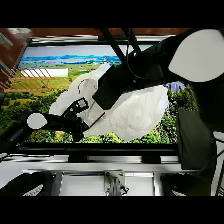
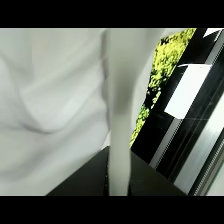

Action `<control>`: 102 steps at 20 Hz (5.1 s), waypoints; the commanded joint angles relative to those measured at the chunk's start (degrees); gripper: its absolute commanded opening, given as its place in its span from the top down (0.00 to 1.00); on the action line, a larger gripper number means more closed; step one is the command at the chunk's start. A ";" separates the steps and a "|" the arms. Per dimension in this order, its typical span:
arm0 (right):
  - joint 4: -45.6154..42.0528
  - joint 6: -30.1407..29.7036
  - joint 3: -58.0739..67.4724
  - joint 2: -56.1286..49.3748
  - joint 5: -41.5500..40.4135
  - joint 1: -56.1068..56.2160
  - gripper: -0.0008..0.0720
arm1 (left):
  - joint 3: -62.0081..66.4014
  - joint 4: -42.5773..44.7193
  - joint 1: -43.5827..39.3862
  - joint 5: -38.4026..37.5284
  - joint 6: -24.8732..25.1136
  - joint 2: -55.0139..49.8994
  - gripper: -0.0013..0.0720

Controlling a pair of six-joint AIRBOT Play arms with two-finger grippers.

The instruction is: Fold the shirts.

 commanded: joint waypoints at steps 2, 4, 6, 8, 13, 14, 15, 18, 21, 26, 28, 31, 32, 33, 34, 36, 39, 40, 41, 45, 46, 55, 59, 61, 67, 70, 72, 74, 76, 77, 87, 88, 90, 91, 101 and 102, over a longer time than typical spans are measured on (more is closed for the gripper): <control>-3.26 0.85 0.00 -1.20 4.09 0.04 0.91 | 0.07 -3.34 -0.15 -0.68 0.13 -0.17 0.94; -7.10 1.14 -0.02 -1.25 3.54 0.02 0.91 | 0.04 -3.30 -0.04 -3.41 0.11 -0.17 0.94; -12.11 2.89 -0.02 -1.25 2.47 0.02 0.91 | 0.04 -2.91 -0.04 -4.59 -0.61 -0.17 0.94; -15.32 3.98 -0.02 -1.25 0.33 -0.13 0.91 | 0.04 -2.71 -0.04 -4.63 -0.81 -0.17 0.94; -9.99 5.84 -0.02 -1.95 3.32 -0.09 0.91 | 0.39 -2.69 -0.04 -2.43 -1.44 0.04 0.94; -8.20 6.67 -0.02 -2.27 5.99 -0.09 0.91 | 0.39 -1.99 -0.04 -2.19 -2.32 0.24 0.94; -7.78 6.99 -0.02 -2.32 8.11 -0.09 0.80 | 0.39 -0.94 -0.04 -2.25 -3.32 0.42 0.94; -10.54 7.41 0.04 -0.48 10.32 -0.13 0.23 | 0.39 3.39 -0.02 -3.67 -4.26 1.68 0.94; -23.63 9.97 0.04 4.83 9.03 -1.68 0.20 | 0.39 10.05 0.42 -8.02 -4.39 4.42 0.94; -26.36 5.62 -0.02 7.85 13.03 -27.43 0.20 | 2.01 12.20 3.52 -15.26 -4.09 7.26 0.94; -18.75 -5.79 -0.02 5.73 11.69 -36.68 0.21 | 1.99 12.87 3.50 -14.64 -1.95 7.17 0.94; 0.98 -37.29 -0.02 1.66 11.23 -39.87 0.21 | 1.99 18.38 3.52 -12.98 -0.72 6.91 0.94; 5.81 -45.72 -0.02 -0.02 12.44 -38.93 0.21 | 1.99 20.15 3.52 -12.55 -0.72 6.93 0.94; 7.82 -51.28 -0.02 -1.62 13.49 -37.66 0.21 | 1.99 21.79 3.52 -12.35 -0.72 6.93 0.94; 7.89 -54.05 -0.02 -3.30 14.12 -36.06 0.21 | 2.01 23.04 3.52 -12.31 -0.72 6.93 0.94; 7.85 -55.08 -0.02 -6.19 14.08 -33.07 0.21 | 1.99 24.28 3.63 -12.00 -0.70 6.93 0.94; 7.06 -56.81 -0.02 -9.20 14.08 -29.55 0.21 | 1.99 24.26 3.63 -10.67 -0.07 6.93 0.94; 6.71 -57.42 -0.02 -9.97 13.99 -28.65 0.21 | 1.99 24.17 3.63 -10.64 0.94 6.93 0.94; 6.34 -57.81 -0.02 -10.80 13.86 -27.91 0.21 | 1.99 24.15 3.63 -10.69 1.01 6.93 0.94; 6.10 -58.97 -0.02 -13.81 13.68 -27.15 0.21 | 1.99 24.15 3.63 -10.71 1.01 6.93 0.94; 6.25 -58.97 -0.02 -13.97 13.68 -27.15 0.21 | 1.99 24.15 3.63 -10.67 1.01 6.93 0.94; 4.63 -59.06 -4.26 -13.99 14.67 -25.73 0.62 | 1.99 24.15 3.63 -7.43 2.38 6.93 0.94; 3.10 -58.23 -4.24 -13.97 14.64 -25.11 0.91 | 1.99 24.98 3.96 -4.98 3.87 6.91 0.92; 3.41 -56.13 -4.24 -13.97 14.80 -25.11 0.91 | 1.99 27.91 4.98 -2.12 3.85 6.93 0.73; 3.56 -53.79 -4.24 -13.97 15.72 -25.11 0.91 | 2.05 37.92 12.37 11.91 3.80 7.45 0.03; 3.56 -51.69 -4.24 -13.84 15.80 -25.11 0.91 | 3.02 37.83 19.30 14.23 3.74 8.33 0.02; 3.58 -51.54 -4.22 -13.46 15.67 -25.07 0.91 | 2.99 37.70 23.74 14.25 1.36 9.62 0.02; 4.37 -50.82 -4.24 -12.15 14.71 -25.07 0.92 | 2.99 36.13 27.39 13.31 -10.73 10.78 0.02; 6.01 -48.70 -4.22 -9.79 11.76 -25.07 0.91 | 2.89 29.92 29.29 8.28 -22.88 11.26 0.04; 6.97 -47.84 -4.24 -8.57 10.14 -25.07 0.91 | 2.25 23.93 29.27 5.60 -27.08 11.19 0.09; 8.41 -40.94 -4.24 -6.43 9.66 -25.07 0.91 | -11.58 -11.96 2.93 37.07 -28.11 6.84 0.28; 8.41 -40.94 -4.24 -6.43 9.66 -25.07 0.91 | -11.58 -11.96 0.85 41.51 -29.55 6.21 0.28; 8.41 -40.94 -4.24 -6.43 9.66 -25.07 0.91 | -11.58 -11.93 -0.76 46.80 -31.91 5.01 0.28; 8.41 -40.94 -4.24 -6.43 9.73 -25.07 0.91 | -11.58 -11.96 -0.72 48.02 -31.89 4.57 0.28; 8.26 -41.00 -4.24 -6.43 9.81 -25.07 0.91 | -11.28 -9.94 9.29 27.58 -30.75 12.00 0.37; 8.26 -41.00 -4.24 -6.43 9.79 -25.07 0.91 | -11.28 -10.01 11.93 24.02 -30.80 13.44 0.37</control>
